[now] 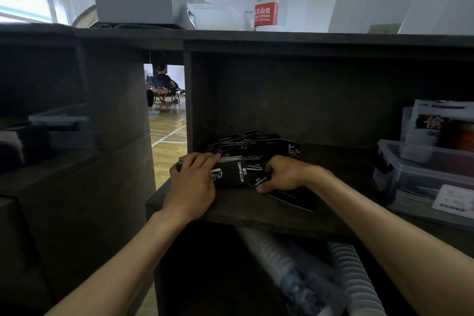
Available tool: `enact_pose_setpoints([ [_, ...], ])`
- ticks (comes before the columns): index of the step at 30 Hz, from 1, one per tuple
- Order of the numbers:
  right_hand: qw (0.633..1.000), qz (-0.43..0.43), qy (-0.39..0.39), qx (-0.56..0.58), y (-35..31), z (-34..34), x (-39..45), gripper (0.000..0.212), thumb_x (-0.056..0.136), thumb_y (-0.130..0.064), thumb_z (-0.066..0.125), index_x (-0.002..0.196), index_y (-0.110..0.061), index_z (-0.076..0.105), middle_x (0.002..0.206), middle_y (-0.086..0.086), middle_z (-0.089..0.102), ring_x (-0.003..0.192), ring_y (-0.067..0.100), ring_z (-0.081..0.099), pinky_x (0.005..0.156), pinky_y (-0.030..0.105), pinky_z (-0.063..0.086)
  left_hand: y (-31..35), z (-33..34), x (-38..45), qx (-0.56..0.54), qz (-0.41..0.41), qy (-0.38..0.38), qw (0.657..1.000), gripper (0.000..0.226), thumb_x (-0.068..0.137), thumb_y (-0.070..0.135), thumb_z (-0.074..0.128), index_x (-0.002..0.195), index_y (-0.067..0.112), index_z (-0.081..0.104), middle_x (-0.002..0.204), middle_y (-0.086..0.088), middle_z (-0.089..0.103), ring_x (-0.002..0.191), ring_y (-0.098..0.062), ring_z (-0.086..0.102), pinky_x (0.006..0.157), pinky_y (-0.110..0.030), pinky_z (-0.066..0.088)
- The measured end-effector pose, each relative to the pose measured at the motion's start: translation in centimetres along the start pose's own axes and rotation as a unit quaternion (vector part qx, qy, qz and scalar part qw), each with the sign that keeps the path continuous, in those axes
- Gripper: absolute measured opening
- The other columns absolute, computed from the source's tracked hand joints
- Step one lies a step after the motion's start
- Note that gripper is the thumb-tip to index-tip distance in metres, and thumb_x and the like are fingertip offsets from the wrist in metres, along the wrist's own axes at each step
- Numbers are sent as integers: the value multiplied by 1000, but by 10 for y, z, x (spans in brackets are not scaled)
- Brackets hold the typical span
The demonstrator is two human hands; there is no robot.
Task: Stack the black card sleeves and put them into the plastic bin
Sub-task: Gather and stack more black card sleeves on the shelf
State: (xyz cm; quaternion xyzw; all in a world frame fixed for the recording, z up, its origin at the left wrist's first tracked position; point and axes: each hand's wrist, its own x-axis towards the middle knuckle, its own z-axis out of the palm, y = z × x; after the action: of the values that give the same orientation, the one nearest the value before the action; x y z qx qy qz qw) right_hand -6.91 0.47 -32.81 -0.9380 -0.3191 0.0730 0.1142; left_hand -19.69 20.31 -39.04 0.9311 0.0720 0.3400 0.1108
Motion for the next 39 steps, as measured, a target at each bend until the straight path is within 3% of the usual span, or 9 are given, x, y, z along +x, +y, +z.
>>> enact_pose_setpoints([
  [4, 1000, -7, 7, 22, 4, -12, -10, 35, 78, -32, 82, 106, -14, 70, 96, -2, 68, 92, 15, 63, 79, 27, 51, 0, 0, 0, -2, -3, 0, 1000, 51, 97, 20, 45, 146, 30, 39, 146, 12, 42, 134, -11, 24, 106, -54, 31],
  [9, 970, -72, 192, 132, 8, -46, -39, 3, 86, -31, 74, 89, -31, 73, 68, -13, 63, 67, 0, 58, 55, 13, 40, 0, -1, 0, 0, -1, 1, 1000, 51, 97, 21, 45, 146, 29, 39, 145, 12, 42, 135, -12, 24, 107, -54, 29],
  [14, 922, -174, 296, 182, 5, -65, -65, 5, 88, -34, 71, 85, -36, 74, 48, -18, 52, 48, -4, 51, 48, 6, 37, 0, -1, 1, 2, 0, -2, 1000, 50, 97, 22, 44, 146, 29, 39, 145, 11, 42, 135, -12, 24, 107, -54, 31],
  [19, 932, -177, 271, 161, 10, -57, -74, 15, 93, -24, 66, 95, -36, 74, 78, -18, 70, 78, -5, 65, 63, 8, 47, 2, -2, 0, 0, -1, -1, 1000, 50, 97, 20, 45, 146, 29, 40, 145, 11, 43, 135, -13, 26, 105, -55, 31],
  [23, 932, -182, 239, 202, 16, -46, -84, 24, 97, -14, 53, 100, -29, 71, 84, -8, 74, 76, 8, 71, 74, 25, 55, 2, -2, 0, 0, -4, -7, 1000, 50, 97, 19, 45, 146, 28, 40, 146, 11, 42, 135, -14, 26, 102, -54, 33],
  [25, 927, -177, 216, 249, 20, -42, -88, 26, 95, -22, 48, 97, -30, 73, 92, -12, 73, 81, 7, 71, 73, 29, 56, 2, -2, 0, -3, -5, -6, 1000, 51, 97, 18, 46, 146, 28, 40, 146, 10, 42, 135, -15, 26, 101, -54, 34],
  [29, 926, -193, 227, 230, 28, -32, -90, 13, 88, -24, 64, 91, -35, 71, 95, -17, 71, 90, 5, 68, 71, 27, 59, 1, -1, 1, -1, -3, -11, 1000, 52, 97, 17, 46, 147, 28, 39, 146, 11, 41, 134, -14, 25, 100, -53, 36],
  [34, 955, -189, 155, 170, 23, -19, -76, 31, 85, -8, 67, 91, -37, 58, 106, -12, 65, 108, 4, 60, 76, 29, 59, 0, -1, 1, 3, -7, -15, 1000, 54, 96, 19, 45, 148, 30, 36, 147, 11, 39, 134, -13, 22, 101, -53, 35],
  [39, 921, -194, 265, 210, 22, -20, -69, 39, 84, -9, 67, 97, -41, 49, 94, -13, 69, 95, -4, 64, 62, 19, 57, -1, 0, 2, 9, -10, -20, 1000, 55, 96, 20, 44, 149, 31, 33, 148, 12, 37, 134, -12, 20, 104, -54, 32],
])
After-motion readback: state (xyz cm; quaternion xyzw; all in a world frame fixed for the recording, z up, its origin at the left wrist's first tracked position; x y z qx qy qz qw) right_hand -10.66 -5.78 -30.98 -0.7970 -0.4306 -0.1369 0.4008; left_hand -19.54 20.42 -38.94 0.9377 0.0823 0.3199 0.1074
